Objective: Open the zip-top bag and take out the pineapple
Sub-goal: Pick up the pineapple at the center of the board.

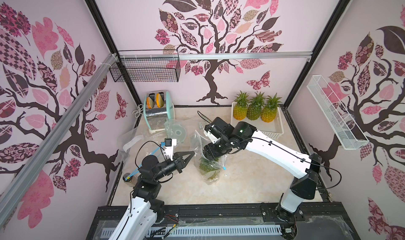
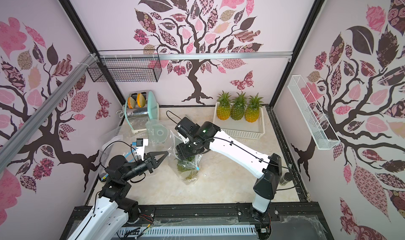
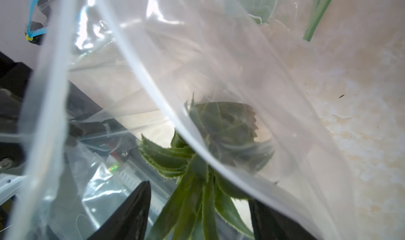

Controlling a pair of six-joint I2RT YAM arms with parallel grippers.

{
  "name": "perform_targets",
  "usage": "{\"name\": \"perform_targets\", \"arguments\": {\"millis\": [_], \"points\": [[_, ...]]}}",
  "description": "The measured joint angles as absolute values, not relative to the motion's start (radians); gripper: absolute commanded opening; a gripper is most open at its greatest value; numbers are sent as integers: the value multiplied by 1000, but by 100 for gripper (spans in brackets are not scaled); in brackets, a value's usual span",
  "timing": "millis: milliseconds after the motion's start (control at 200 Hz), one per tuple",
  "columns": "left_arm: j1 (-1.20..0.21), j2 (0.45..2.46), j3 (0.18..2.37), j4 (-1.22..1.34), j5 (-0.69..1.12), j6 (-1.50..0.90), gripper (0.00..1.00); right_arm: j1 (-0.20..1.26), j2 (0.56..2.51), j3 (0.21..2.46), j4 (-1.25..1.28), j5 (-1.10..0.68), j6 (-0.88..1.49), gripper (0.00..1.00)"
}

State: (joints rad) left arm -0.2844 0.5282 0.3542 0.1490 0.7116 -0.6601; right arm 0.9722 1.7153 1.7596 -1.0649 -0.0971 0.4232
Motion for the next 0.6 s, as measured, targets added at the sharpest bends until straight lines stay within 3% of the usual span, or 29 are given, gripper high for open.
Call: {"name": "perform_targets", "arguments": {"millis": [465, 600], "points": [[-287, 520, 332, 171, 681, -698, 0, 972, 1732, 1710, -990, -81, 430, 71], [-287, 522, 332, 172, 677, -702, 0, 973, 1740, 1710, -978, -77, 430, 64]]}}
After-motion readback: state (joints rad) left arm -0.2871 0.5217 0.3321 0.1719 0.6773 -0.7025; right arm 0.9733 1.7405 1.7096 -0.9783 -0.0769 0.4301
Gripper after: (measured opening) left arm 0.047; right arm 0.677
